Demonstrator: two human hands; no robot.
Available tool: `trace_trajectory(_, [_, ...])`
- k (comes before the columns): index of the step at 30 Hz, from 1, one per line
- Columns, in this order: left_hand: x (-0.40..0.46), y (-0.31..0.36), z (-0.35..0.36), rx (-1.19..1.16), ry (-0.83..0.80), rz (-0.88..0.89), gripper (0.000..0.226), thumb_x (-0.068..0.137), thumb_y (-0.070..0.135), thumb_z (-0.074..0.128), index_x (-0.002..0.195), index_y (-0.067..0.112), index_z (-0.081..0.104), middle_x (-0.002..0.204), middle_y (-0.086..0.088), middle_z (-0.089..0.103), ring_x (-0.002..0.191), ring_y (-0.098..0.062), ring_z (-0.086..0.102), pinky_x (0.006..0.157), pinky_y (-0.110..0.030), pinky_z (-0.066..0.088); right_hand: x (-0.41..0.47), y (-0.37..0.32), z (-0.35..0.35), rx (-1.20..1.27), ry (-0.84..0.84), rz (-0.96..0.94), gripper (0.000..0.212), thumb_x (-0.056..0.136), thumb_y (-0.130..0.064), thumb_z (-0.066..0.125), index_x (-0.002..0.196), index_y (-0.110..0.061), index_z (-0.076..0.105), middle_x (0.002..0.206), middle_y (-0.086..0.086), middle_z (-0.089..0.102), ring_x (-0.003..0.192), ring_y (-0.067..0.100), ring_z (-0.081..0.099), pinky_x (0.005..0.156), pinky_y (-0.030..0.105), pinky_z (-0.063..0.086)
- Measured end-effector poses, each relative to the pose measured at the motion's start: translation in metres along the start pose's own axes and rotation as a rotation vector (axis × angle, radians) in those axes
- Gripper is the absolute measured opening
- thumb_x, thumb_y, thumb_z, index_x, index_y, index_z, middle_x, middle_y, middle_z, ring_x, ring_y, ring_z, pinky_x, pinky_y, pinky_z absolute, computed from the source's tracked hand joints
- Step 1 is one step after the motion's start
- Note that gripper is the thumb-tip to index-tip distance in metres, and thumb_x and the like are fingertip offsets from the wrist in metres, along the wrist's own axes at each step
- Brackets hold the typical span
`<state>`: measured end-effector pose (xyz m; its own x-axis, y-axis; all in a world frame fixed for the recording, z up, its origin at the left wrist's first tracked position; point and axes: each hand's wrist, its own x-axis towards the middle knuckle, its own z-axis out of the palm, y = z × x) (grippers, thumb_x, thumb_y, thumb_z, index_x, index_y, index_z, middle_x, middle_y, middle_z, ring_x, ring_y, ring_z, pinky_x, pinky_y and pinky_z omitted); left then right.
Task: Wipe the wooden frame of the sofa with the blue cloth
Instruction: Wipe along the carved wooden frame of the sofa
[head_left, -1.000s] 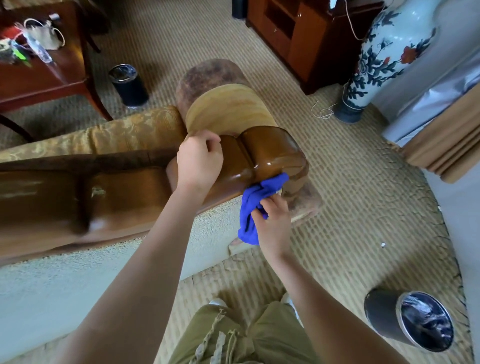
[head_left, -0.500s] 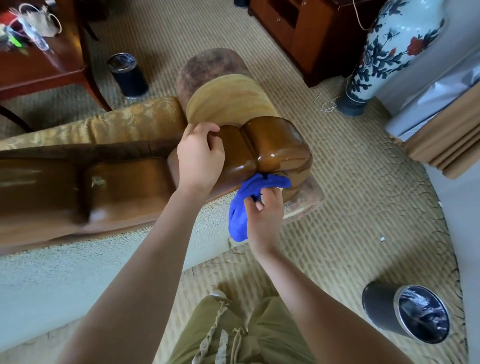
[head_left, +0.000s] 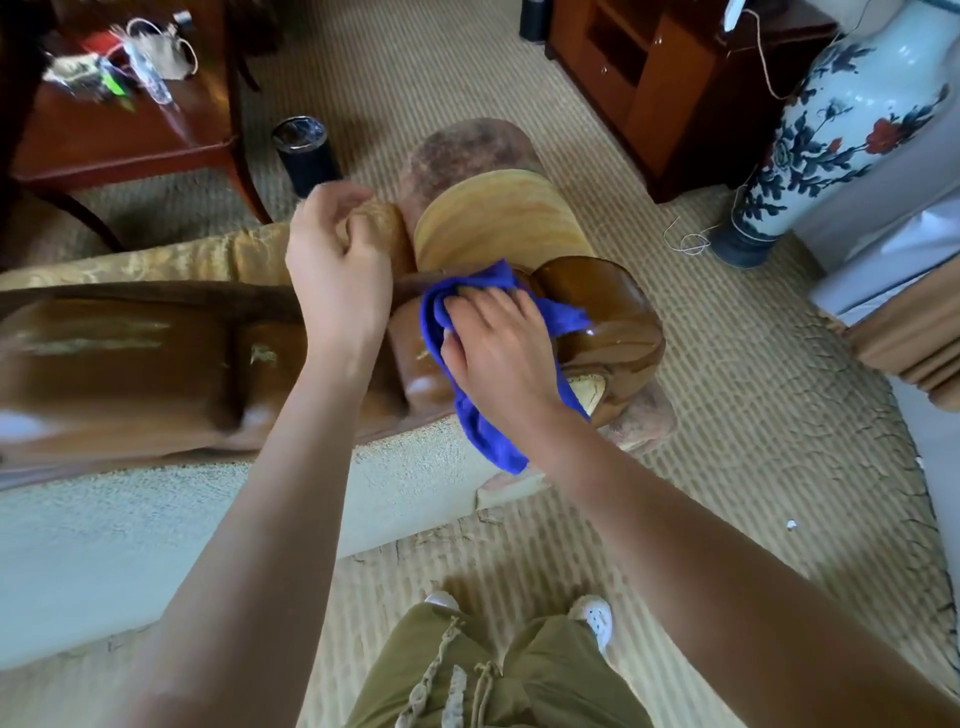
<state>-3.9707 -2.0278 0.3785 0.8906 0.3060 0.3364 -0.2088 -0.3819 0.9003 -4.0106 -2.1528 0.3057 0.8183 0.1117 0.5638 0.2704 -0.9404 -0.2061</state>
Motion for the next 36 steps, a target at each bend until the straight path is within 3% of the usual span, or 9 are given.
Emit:
trace_trajectory(4, [-0.001, -0.004, -0.017, 0.027, -0.003, 0.004, 0.032, 0.078, 0.014, 0.038, 0.095, 0.012, 0.066, 0.095, -0.008, 0.065, 0.086, -0.023, 0.058, 0.077, -0.034, 0.045, 0.007, 0.014, -0.006, -0.041, -0.031, 0.149, 0.030, 0.083, -0.021, 0.043, 0.101, -0.010, 0.065, 0.104, 0.004, 0.067, 0.103, 0.024, 0.062, 0.097, 0.045, 0.044])
trace_trajectory(10, [0.002, -0.015, -0.032, 0.070, -0.073, -0.046, 0.034, 0.080, 0.014, 0.039, 0.100, 0.006, 0.065, 0.099, -0.007, 0.066, 0.096, -0.028, 0.059, 0.084, -0.037, 0.047, -0.015, -0.026, 0.007, -0.120, -0.132, -0.032, 0.029, 0.085, -0.021, 0.046, 0.105, -0.012, 0.064, 0.112, 0.004, 0.064, 0.111, 0.023, 0.057, 0.104, 0.042, 0.029])
trace_trajectory(14, [0.006, -0.018, -0.035, 0.286, -0.296, 0.017, 0.032, 0.087, -0.004, 0.041, 0.109, 0.001, 0.064, 0.110, -0.014, 0.065, 0.104, -0.028, 0.059, 0.089, -0.028, 0.046, 0.025, -0.050, 0.026, -0.131, -0.297, 0.009, 0.027, 0.084, -0.015, 0.043, 0.099, -0.012, 0.066, 0.104, 0.004, 0.067, 0.106, 0.024, 0.059, 0.104, 0.045, 0.035])
trace_trajectory(17, [0.007, -0.025, -0.036, 0.443, -0.459, 0.046, 0.039, 0.086, -0.006, 0.040, 0.116, 0.004, 0.063, 0.117, -0.014, 0.064, 0.110, -0.028, 0.056, 0.091, -0.026, 0.044, 0.050, -0.047, 0.029, -0.122, -0.484, 0.102, 0.026, 0.091, -0.015, 0.043, 0.111, -0.012, 0.059, 0.116, 0.002, 0.061, 0.119, 0.022, 0.048, 0.113, 0.042, 0.020])
trace_trajectory(20, [0.007, -0.032, -0.039, 0.586, -0.514, 0.118, 0.040, 0.086, -0.003, 0.040, 0.117, 0.008, 0.062, 0.116, -0.016, 0.062, 0.108, -0.035, 0.056, 0.093, -0.042, 0.046, 0.038, -0.043, 0.026, -0.196, -0.390, 0.087, 0.030, 0.090, -0.017, 0.039, 0.107, -0.014, 0.063, 0.112, 0.001, 0.064, 0.115, 0.019, 0.053, 0.110, 0.043, 0.025])
trace_trajectory(23, [0.005, -0.039, -0.042, 0.830, -0.576, 0.172, 0.039, 0.087, 0.000, 0.042, 0.119, 0.011, 0.060, 0.116, -0.013, 0.060, 0.109, -0.034, 0.055, 0.098, -0.041, 0.039, 0.001, -0.049, 0.021, -0.218, -0.299, -0.009, 0.042, 0.081, -0.020, 0.031, 0.104, -0.015, 0.066, 0.112, 0.000, 0.064, 0.113, 0.020, 0.057, 0.104, 0.045, 0.033])
trace_trajectory(30, [0.006, -0.051, -0.054, 1.017, -0.558, 0.204, 0.033, 0.088, 0.006, 0.044, 0.116, 0.013, 0.060, 0.116, -0.010, 0.060, 0.112, -0.031, 0.052, 0.103, -0.040, 0.027, 0.038, -0.065, 0.025, -0.201, -0.580, 0.091, 0.042, 0.091, -0.015, 0.030, 0.125, -0.015, 0.055, 0.132, 0.000, 0.052, 0.131, 0.018, 0.037, 0.114, 0.045, 0.013])
trace_trajectory(34, [0.006, -0.050, -0.058, 0.965, -0.546, 0.229, 0.035, 0.086, 0.004, 0.044, 0.115, 0.013, 0.061, 0.117, -0.009, 0.059, 0.113, -0.030, 0.051, 0.102, -0.040, 0.027, 0.085, -0.065, 0.032, -0.175, -0.798, 0.170, 0.027, 0.094, -0.014, 0.041, 0.113, -0.019, 0.059, 0.120, 0.004, 0.060, 0.117, 0.025, 0.049, 0.106, 0.038, 0.025])
trace_trajectory(36, [0.008, -0.051, -0.057, 0.939, -0.546, 0.232, 0.035, 0.086, 0.003, 0.044, 0.114, 0.013, 0.061, 0.117, -0.009, 0.059, 0.113, -0.030, 0.051, 0.102, -0.040, 0.027, 0.072, -0.061, 0.032, -0.194, -0.708, 0.118, 0.029, 0.093, -0.011, 0.039, 0.111, -0.019, 0.061, 0.118, 0.002, 0.060, 0.116, 0.022, 0.051, 0.106, 0.036, 0.026])
